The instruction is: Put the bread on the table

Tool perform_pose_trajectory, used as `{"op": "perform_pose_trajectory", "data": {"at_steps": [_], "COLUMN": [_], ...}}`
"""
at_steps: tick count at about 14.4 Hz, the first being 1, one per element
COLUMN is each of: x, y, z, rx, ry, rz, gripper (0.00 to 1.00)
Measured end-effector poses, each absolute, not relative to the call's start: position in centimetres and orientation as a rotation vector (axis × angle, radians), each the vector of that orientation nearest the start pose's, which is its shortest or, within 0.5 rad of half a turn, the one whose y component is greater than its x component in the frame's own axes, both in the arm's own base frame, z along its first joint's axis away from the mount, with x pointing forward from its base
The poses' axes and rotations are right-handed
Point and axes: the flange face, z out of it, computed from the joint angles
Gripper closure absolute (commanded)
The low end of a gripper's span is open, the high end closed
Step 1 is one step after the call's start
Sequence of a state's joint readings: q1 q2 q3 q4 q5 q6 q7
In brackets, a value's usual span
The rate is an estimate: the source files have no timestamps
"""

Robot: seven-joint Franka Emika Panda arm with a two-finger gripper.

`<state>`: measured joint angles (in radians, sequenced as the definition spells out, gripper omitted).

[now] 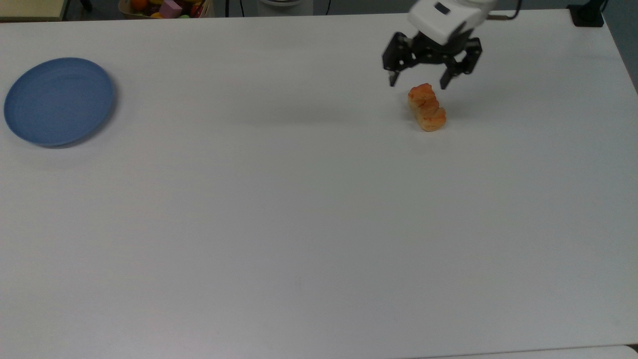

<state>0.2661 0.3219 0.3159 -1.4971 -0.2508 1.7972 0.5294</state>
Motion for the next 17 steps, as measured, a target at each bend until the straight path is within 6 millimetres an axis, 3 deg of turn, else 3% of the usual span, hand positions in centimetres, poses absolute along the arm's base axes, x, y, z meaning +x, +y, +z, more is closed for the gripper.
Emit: {"op": "perform_pose_trajectory", "data": {"at_steps": [3,4,5,7,10,13,17], "x": [59.3,60.8,61.6,63.4,63.5,62.9,62.1], "y": [24.8,20.1,17.0,6.7,-1.7,-5.7,-6.1], "z": [51.8,52.3,52.5,53.0,53.6,54.4,55.2], "rx": [-3.277,-3.267,-3.257,-3.24,-3.234,-3.228,-3.223], "ry": [-0.099,-0.046,-0.017,0.031,0.061,0.086,0.098], "rz": [-0.091,-0.068,-0.055,-0.027,-0.021,-0.029,-0.016], "gripper": [0.0,0.0,0.0,0.0,0.0,0.0,0.0]}}
